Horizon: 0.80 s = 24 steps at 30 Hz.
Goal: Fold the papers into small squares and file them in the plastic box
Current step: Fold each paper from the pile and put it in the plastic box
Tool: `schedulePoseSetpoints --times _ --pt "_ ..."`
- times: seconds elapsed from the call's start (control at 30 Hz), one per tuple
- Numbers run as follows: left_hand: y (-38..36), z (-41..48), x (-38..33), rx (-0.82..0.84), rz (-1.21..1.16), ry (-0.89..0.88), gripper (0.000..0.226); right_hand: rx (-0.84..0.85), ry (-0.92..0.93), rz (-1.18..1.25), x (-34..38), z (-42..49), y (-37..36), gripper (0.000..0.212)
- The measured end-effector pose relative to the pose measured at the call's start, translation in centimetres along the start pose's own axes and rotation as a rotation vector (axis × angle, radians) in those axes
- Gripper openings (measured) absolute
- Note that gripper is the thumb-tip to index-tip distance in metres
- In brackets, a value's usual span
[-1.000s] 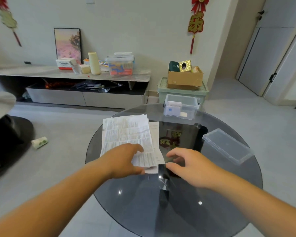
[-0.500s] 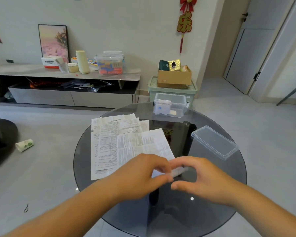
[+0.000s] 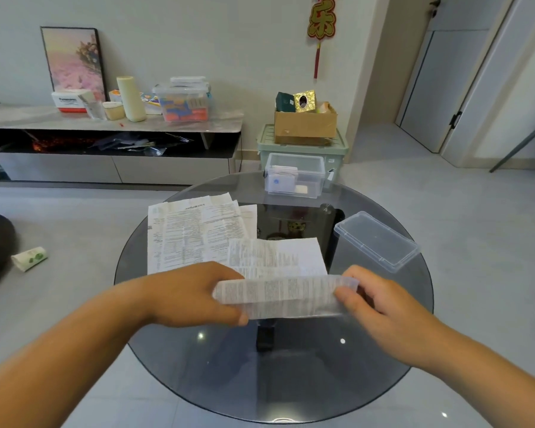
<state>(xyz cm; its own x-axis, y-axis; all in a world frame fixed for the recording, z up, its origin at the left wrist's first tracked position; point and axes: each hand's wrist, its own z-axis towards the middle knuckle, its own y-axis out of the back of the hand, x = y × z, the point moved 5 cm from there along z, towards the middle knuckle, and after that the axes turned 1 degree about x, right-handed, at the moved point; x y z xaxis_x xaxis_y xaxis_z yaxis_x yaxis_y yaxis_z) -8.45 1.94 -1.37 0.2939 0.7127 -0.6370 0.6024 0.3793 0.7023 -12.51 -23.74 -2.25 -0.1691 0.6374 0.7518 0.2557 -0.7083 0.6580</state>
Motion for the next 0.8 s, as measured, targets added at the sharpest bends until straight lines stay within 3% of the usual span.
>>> schedulePoseSetpoints --times 0.1,0.23,0.33,0.4,0.57,0.7,0.8 --pt "0.3 0.8 0.9 -0.090 -0.170 0.028 0.011 -0.002 -0.076 0.164 -0.4 0.5 -0.4 0.041" --pt "1.1 2.6 1.9 -0.263 -0.462 0.159 0.021 -0.098 -0.157 0.192 -1.6 2.5 -0.7 0.049" --pt "0.8 3.9 2.6 -0.373 -0.413 0.261 0.035 -0.183 -0.199 0.087 -2.0 4.2 -0.6 0.082" --pt "0.5 4.5 2.8 -0.437 -0.259 0.309 0.052 -0.200 -0.182 0.014 -1.8 4.9 -1.0 0.092" --pt "-0.8 4.8 1.5 -0.498 -0.016 0.241 0.101 -0.169 -0.166 -0.512 -1.9 5.6 -2.1 0.051" --pt "-1.5 4.6 1.3 -0.451 0.162 0.331 0.092 -0.195 -0.113 -0.571 -2.1 5.5 -2.7 0.043" --pt "-1.4 4.8 1.4 -0.460 0.154 0.385 0.081 -0.180 0.103 -0.596 -1.3 5.2 -3.1 0.030"
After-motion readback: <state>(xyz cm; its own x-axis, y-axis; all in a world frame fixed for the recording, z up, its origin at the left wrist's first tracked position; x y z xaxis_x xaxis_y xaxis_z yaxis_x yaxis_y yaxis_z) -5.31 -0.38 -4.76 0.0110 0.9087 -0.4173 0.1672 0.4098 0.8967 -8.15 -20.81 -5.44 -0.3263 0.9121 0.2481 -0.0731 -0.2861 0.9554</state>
